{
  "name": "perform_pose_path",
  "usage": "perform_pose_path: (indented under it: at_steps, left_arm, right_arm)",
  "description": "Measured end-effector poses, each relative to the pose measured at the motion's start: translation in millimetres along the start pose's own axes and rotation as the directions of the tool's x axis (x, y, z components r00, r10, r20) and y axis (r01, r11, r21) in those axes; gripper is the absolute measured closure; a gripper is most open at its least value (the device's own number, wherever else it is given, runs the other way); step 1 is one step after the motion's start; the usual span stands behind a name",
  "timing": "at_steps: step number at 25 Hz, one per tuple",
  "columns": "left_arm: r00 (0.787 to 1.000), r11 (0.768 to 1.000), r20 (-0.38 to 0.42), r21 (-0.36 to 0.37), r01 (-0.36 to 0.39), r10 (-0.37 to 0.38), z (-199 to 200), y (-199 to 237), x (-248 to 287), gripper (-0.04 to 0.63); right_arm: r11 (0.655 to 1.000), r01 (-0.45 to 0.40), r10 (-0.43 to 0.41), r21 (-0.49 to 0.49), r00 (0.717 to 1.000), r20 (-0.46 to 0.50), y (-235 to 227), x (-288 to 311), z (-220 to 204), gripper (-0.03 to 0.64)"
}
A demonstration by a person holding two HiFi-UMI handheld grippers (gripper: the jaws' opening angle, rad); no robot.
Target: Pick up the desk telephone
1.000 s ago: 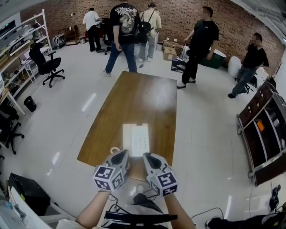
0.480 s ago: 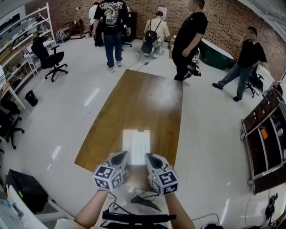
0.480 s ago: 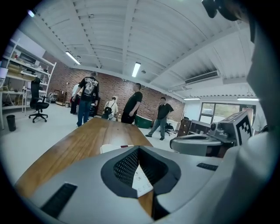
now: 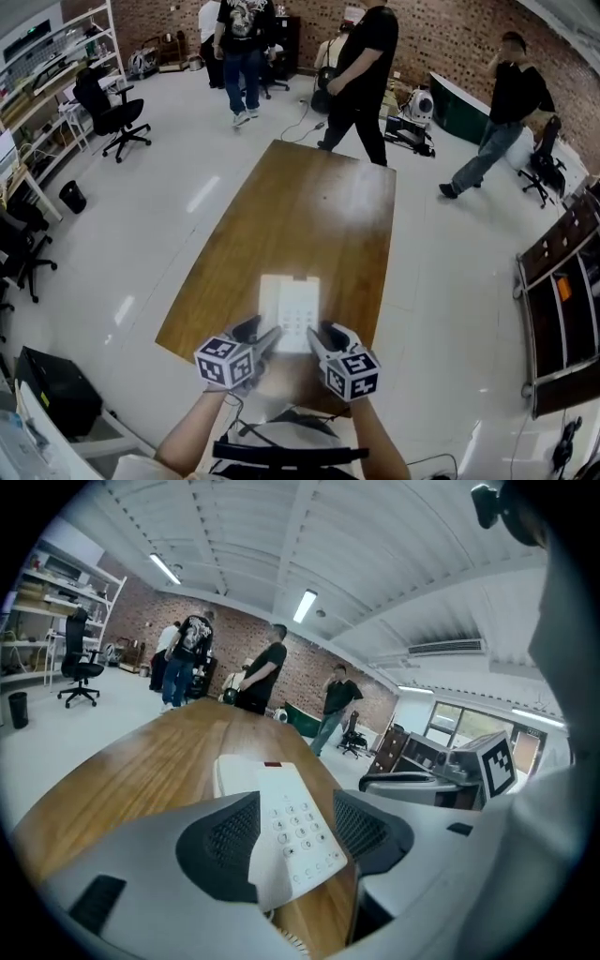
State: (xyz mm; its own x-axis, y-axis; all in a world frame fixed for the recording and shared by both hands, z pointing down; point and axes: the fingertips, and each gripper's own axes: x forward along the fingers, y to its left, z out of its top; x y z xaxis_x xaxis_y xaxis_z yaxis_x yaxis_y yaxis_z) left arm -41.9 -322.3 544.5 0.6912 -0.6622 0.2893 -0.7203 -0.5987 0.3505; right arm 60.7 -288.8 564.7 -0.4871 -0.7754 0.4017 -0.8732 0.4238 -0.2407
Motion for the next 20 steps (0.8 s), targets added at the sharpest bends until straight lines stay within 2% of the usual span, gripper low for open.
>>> perform_pose_path:
  at_steps: [3, 5, 8, 10, 14, 20]
  left_arm:
    - [0.998, 1.0, -0.055, -0.006, -0.024, 0.024, -17, 12, 8, 0.334]
    - [0.996, 0.999, -0.08, -0.018, -0.037, 0.035, -25, 19, 13, 0.295]
    - [0.992, 0.998, -0.114, -0.022, -0.052, 0.049, -37, 29, 21, 0.288]
    - [0.99, 0.998, -0.133, -0.028, -0.058, 0.054, -45, 35, 26, 0.251]
    - [0.987, 0.995, -0.142, -0.058, -0.079, 0.07, -49, 48, 34, 0.249]
    - [0.984, 0.994, -0.173, -0.095, -0.051, 0.034, -57, 53, 48, 0.212]
  right_arm:
    - [0.999, -0.01, 0.011, 0.042, 1.0, -0.019, -10, 8, -11, 0.47]
    - [0.997, -0.028, 0.031, 0.073, 0.999, -0.037, -15, 15, -17, 0.405]
    - [0.991, -0.046, 0.053, 0.123, 0.997, -0.056, -24, 26, -28, 0.402]
    - [0.988, -0.051, 0.061, 0.145, 0.996, -0.07, -29, 32, -34, 0.369]
    - [0.986, -0.052, 0.068, 0.159, 0.993, -0.092, -37, 41, -41, 0.367]
    - [0.979, -0.058, 0.088, 0.196, 0.984, -0.153, -41, 54, -59, 0.336]
